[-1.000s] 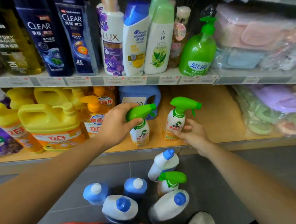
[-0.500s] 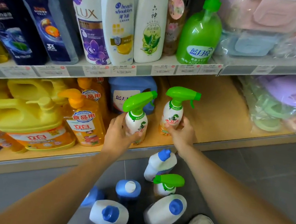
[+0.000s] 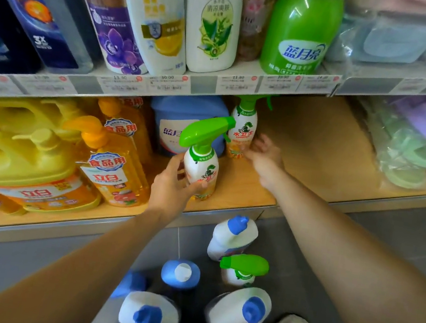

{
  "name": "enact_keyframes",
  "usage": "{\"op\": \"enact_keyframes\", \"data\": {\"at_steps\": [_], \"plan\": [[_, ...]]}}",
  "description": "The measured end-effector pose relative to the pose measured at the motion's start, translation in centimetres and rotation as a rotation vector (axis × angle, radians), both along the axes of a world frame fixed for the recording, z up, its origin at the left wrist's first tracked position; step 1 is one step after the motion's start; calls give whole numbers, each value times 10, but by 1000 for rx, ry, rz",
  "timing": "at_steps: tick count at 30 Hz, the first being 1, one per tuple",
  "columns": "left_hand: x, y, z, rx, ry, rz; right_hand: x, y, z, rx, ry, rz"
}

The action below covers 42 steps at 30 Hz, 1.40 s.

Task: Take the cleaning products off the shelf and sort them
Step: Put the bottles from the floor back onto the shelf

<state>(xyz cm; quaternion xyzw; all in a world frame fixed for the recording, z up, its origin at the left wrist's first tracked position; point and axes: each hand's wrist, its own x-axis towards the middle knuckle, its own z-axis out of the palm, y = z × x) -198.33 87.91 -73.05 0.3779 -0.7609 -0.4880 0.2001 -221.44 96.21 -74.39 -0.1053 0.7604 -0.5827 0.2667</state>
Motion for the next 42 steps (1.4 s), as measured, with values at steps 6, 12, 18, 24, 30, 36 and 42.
{"op": "enact_keyframes", "data": {"at_steps": [6, 12, 18, 24, 30, 36, 42], "plan": [[-36, 5, 7, 113, 41, -126, 25, 32, -6, 158, 105, 483], [-23, 5, 5, 255, -57, -368, 43, 34, -14, 38, 195, 389], [24, 35, 4, 139, -114, -482, 42, 24, -14, 91, 255, 178], [10, 70, 15, 42, -87, -610, 31, 15, -6, 220, 288, 84], [8, 58, 11, -62, -105, -571, 24, 32, 18, 524, 126, 329], [28, 41, 12, 11, -73, -500, 51, 66, 57, 533, -40, 783], [52, 48, 20, 129, -103, -359, 105, 72, 71, 468, 26, 897]]}}
